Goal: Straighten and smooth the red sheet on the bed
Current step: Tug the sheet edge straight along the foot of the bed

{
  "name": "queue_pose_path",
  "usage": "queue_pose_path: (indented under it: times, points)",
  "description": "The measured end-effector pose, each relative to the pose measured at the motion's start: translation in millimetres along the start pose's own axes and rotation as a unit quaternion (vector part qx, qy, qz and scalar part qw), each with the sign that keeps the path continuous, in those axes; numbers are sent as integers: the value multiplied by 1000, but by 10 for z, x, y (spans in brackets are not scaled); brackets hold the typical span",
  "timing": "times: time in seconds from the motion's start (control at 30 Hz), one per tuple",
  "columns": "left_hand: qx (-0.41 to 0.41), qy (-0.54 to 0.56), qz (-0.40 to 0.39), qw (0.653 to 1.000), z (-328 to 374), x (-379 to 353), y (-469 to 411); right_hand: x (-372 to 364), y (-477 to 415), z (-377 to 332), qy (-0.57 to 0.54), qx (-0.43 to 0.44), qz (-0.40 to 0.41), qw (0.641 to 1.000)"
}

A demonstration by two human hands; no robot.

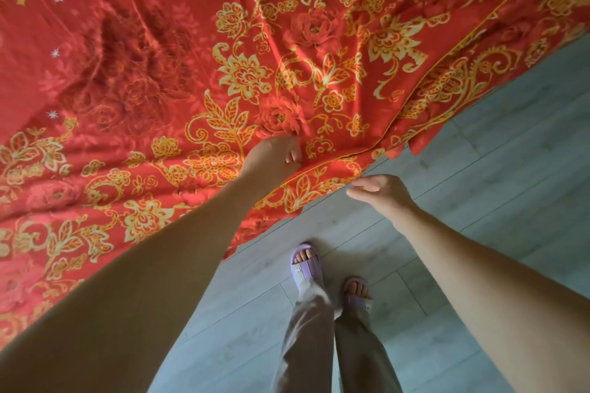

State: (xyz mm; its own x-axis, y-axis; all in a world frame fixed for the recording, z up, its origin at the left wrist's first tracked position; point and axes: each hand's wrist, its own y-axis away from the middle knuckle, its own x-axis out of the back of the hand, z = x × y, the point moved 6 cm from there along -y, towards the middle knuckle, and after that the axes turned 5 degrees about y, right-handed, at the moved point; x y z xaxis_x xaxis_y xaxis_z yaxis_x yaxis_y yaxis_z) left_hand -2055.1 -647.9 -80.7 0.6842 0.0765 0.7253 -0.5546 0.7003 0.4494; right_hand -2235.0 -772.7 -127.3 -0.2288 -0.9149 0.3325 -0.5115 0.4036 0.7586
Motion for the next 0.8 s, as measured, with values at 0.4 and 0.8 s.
queue_pose_path:
  times: [0.4,0.8]
  points:
    - [45,20,127,991,-668,-104,930,-149,112,24,255,39,40,965]
    - [101,-6,121,988,-789,20,851,75,-48,-156,173,39,100,979]
